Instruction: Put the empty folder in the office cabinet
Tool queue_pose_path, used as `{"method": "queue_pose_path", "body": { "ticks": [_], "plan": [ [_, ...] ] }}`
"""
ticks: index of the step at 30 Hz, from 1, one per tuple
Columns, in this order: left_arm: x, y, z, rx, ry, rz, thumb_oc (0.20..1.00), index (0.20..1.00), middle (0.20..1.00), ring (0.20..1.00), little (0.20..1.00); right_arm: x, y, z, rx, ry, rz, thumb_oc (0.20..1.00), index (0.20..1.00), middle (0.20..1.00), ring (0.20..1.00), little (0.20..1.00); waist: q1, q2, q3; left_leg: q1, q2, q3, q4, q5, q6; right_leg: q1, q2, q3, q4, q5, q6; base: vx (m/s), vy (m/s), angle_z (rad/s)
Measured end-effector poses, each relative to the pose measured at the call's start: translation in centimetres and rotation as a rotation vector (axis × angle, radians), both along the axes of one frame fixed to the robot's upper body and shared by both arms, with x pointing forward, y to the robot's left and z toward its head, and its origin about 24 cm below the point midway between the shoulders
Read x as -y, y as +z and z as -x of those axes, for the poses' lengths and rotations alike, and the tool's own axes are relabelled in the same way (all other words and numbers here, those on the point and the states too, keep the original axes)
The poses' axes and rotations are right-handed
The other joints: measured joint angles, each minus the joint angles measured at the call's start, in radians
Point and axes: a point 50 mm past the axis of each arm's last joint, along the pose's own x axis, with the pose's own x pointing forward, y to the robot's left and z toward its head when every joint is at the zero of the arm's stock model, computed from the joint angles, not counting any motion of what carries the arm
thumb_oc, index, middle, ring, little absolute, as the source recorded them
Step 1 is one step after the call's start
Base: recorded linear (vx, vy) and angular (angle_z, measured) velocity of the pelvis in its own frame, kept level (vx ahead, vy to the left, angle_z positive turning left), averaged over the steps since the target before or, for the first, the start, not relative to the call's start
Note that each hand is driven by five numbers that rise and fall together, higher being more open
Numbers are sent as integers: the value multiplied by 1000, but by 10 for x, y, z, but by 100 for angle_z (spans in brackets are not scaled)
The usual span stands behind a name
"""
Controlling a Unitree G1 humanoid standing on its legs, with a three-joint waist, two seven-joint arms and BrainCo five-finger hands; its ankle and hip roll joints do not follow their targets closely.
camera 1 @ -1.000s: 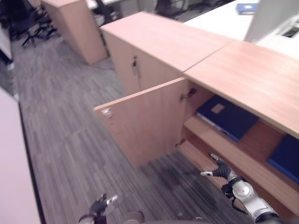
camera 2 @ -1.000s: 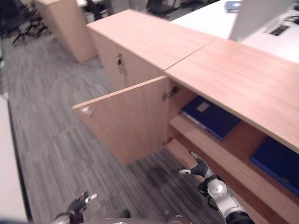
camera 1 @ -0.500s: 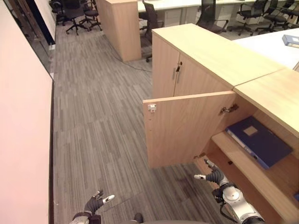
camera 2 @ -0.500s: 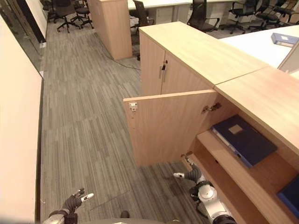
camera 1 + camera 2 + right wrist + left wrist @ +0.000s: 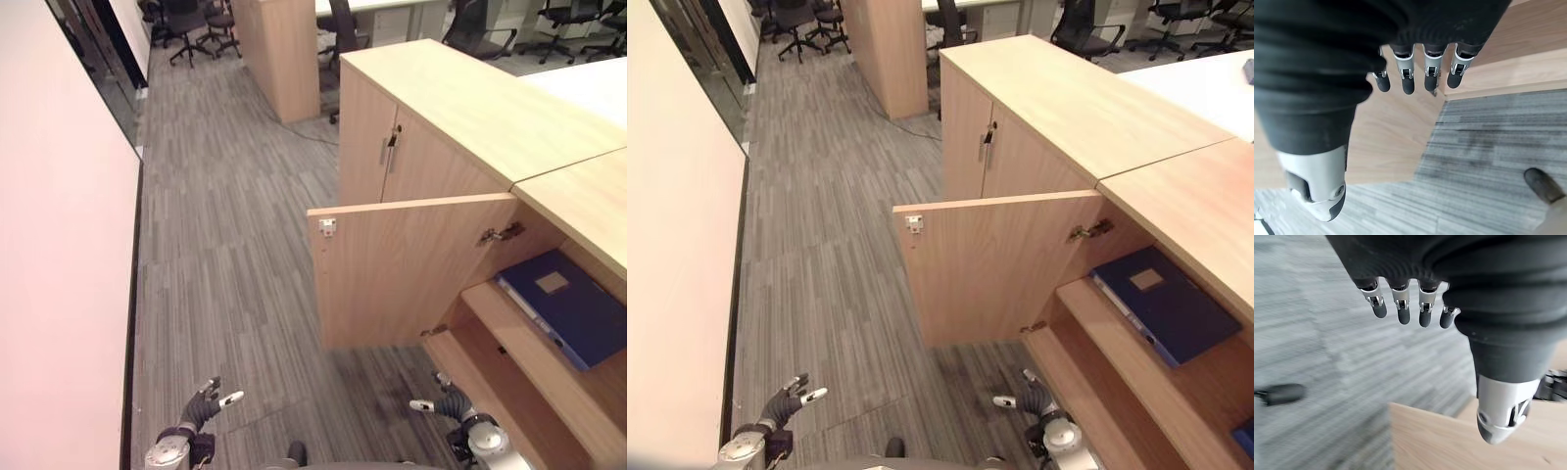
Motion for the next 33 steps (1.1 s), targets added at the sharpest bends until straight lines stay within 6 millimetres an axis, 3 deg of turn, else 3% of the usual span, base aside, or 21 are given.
{"method": "queue_pose_path", "body": {
  "ticks": [2,7,9,12,19,23,28,33],
  "plan": [
    [2,4,-9,30,-9,3,1000,1000,1000,1000,1000,2,0,1,-6,3,3,1000,1000,1000,1000,1000,-4,3,-6,5,1,4,0,-3,-4,12,4,7,-14,10,-2,67,-21,-20],
    [-2,38,-66,197,-39,-34,1000,1000,1000,1000,1000,-3,-3,6,-34,41,-15,1000,1000,1000,1000,1000,-39,-3,-30,36,4,55,-10,-19,-11,29,14,55,-66,38,-2,49,-12,-26],
    [-22,59,-92,245,-42,-119,1000,1000,1000,1000,1000,-10,-7,11,-62,81,-26,1000,1000,1000,1000,1000,-59,-1,-43,40,10,87,-10,-30,-19,26,19,83,-70,51,3,45,-16,-49],
    [-37,79,-118,292,1,-144,1000,1000,1000,1000,1000,-9,-11,26,-107,88,-32,1000,1000,1000,1000,1000,-100,-3,-56,55,10,113,-10,-32,-17,21,21,107,-86,58,2,19,-13,-27],
    [-53,112,-147,369,55,-172,1000,1000,1000,1000,1000,-3,-13,35,-151,120,-21,1000,1000,1000,1000,1000,-144,-14,-63,61,14,165,-10,-33,-17,2,27,151,-93,78,2,21,-1,-23],
    [-49,131,-165,446,67,-136,1000,1000,1000,1000,1000,-2,-12,35,-150,122,-18,1000,1000,1000,1000,1000,-184,-42,-59,60,14,190,-10,-33,-18,-14,28,175,-94,87,1,5,3,-20],
    [-33,166,-194,557,25,-93,1000,1000,1000,1000,1000,-3,-12,33,-146,131,-21,1000,1000,1000,1000,1000,-199,-71,-47,32,14,210,-10,-32,-17,-54,28,196,-98,104,4,-10,-5,-14],
    [-32,173,-201,571,52,-73,1000,1000,1000,1000,1000,-10,-13,32,-153,169,-27,1000,1000,1000,1000,1000,-219,-86,-38,27,14,225,-10,-32,-17,-67,30,212,-93,111,-2,3,1,-9]
  ]
}}
